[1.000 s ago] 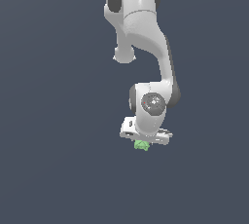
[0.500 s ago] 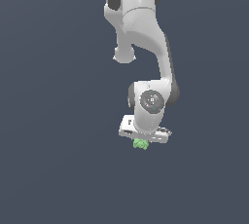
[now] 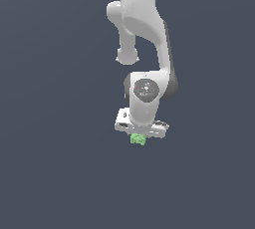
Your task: Pick up the object and move it to a goal position.
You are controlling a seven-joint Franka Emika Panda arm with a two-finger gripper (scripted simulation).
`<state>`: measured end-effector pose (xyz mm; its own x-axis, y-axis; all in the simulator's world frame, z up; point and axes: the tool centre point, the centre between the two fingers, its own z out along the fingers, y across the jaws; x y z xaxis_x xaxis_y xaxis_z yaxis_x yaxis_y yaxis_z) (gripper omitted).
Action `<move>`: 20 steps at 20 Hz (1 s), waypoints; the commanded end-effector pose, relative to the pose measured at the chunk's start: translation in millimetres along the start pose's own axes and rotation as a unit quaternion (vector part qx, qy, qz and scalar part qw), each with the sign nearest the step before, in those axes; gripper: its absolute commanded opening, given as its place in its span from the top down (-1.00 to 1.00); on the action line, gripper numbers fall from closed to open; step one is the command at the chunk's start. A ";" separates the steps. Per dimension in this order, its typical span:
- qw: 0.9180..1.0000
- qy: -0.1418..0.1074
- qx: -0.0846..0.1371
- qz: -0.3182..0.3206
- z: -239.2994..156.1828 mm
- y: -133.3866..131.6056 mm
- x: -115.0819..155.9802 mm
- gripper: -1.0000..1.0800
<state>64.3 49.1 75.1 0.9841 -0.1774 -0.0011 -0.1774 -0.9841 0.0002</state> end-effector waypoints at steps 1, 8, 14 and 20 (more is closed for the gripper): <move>1.000 0.001 0.000 0.000 -13.0 13.2 -7.3 1.00; 1.000 0.000 0.000 0.001 -58.6 60.6 -34.5 1.00; 1.000 0.000 0.001 0.001 -101.9 105.0 -59.9 1.00; 1.000 0.000 0.002 0.001 -149.4 153.3 -87.0 1.00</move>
<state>-38.7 -75.3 212.2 0.9839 -0.1787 -0.0008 -0.1787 -0.9839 -0.0022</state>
